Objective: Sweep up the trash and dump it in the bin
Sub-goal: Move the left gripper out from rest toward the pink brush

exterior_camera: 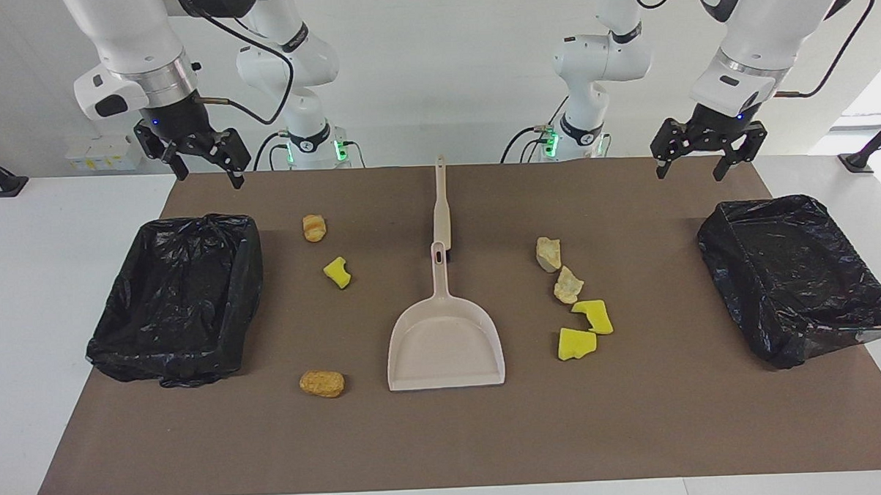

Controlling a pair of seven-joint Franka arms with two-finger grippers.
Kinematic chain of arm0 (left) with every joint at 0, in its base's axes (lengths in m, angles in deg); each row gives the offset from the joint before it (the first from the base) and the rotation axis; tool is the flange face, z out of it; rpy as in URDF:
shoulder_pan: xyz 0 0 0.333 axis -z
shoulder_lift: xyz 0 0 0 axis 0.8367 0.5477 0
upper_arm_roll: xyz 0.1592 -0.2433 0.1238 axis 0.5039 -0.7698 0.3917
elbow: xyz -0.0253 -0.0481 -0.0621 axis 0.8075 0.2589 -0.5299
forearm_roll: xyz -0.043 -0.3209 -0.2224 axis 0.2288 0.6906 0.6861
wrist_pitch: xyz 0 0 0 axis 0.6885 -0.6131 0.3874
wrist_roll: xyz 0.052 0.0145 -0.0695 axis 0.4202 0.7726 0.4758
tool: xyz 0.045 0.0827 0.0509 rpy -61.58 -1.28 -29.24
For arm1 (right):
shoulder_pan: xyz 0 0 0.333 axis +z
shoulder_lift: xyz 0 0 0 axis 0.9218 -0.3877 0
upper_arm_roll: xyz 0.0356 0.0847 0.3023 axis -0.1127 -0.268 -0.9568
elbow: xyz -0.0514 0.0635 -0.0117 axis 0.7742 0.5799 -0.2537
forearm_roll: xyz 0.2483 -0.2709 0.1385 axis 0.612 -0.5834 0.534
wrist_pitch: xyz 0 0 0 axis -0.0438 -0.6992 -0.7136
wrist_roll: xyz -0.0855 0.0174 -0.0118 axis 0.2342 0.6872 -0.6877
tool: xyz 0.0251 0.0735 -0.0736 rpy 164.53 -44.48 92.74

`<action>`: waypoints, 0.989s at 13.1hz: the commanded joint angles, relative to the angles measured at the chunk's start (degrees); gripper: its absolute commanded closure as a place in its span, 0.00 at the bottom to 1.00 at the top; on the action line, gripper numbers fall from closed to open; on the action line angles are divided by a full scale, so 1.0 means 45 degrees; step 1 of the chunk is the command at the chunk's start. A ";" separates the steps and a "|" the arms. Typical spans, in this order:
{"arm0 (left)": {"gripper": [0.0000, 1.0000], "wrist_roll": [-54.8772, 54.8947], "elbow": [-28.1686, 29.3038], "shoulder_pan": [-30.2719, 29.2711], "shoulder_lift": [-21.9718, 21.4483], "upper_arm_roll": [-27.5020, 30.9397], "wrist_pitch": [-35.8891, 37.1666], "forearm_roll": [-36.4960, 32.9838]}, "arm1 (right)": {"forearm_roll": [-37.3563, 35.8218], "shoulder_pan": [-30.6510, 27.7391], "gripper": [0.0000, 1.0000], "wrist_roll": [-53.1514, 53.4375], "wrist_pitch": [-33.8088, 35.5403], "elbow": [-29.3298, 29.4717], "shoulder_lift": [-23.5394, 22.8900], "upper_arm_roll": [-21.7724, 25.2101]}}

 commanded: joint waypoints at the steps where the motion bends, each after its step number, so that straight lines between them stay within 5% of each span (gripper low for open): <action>1: 0.00 -0.0015 0.0136 0.0139 -0.0133 0.0128 0.0135 0.0112 | 0.0251 -0.0068 0.00 -0.0976 0.0319 0.0307 -0.0144 -0.0034; 8: 0.00 0.0179 0.0369 0.0062 -0.0288 0.0128 0.0429 0.0170 | 0.0252 -0.0223 0.00 -0.1528 0.0339 0.0110 -0.0045 0.0005; 13: 0.00 0.0121 0.1481 0.0158 -0.0484 0.0148 -0.0213 0.1906 | 0.0271 -0.0068 0.00 -0.1450 0.0319 -0.0182 0.0130 0.0005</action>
